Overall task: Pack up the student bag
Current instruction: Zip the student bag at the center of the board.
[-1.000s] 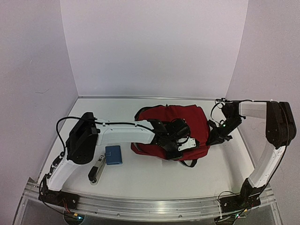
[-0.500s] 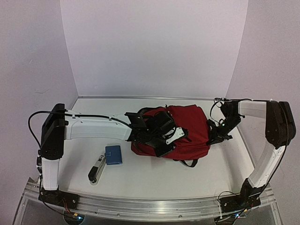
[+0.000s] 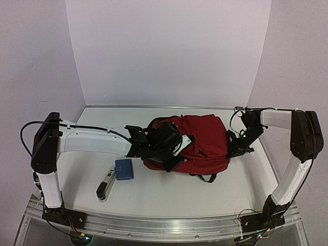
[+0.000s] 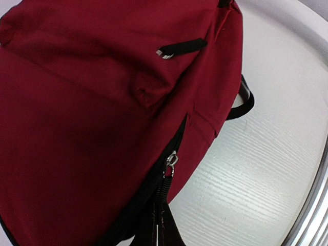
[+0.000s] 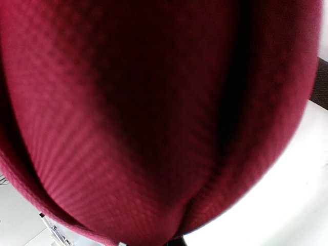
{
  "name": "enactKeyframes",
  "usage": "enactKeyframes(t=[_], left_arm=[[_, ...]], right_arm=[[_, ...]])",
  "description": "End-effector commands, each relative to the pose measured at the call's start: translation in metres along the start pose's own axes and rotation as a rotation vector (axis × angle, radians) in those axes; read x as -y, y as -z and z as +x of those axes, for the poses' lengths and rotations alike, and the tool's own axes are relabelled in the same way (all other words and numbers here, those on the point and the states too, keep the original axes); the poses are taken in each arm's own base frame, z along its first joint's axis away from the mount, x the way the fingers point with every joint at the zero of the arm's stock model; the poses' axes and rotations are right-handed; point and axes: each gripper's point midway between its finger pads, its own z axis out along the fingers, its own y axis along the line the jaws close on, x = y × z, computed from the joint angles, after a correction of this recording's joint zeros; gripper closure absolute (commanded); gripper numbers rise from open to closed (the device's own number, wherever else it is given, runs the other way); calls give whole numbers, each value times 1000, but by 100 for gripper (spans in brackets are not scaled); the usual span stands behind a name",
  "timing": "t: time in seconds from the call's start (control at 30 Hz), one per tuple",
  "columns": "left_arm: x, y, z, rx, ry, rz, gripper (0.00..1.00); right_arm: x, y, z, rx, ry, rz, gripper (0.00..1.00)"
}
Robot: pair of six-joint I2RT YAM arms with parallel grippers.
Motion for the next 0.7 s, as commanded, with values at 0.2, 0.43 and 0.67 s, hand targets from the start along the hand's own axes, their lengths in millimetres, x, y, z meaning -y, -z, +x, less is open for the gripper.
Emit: enactKeyframes(t=[0.2,0.43,0.67], left_arm=[[-57,55,17,38,459,-133,100],[-90,59,46,34,720,-173,100],[-69,46,31,37,698,-20,100]], right_arm=[[51,37,-24,106,14,216,100],[82,60,-49,164,-7,276,100],[92,90,-94,268,35,336,100]])
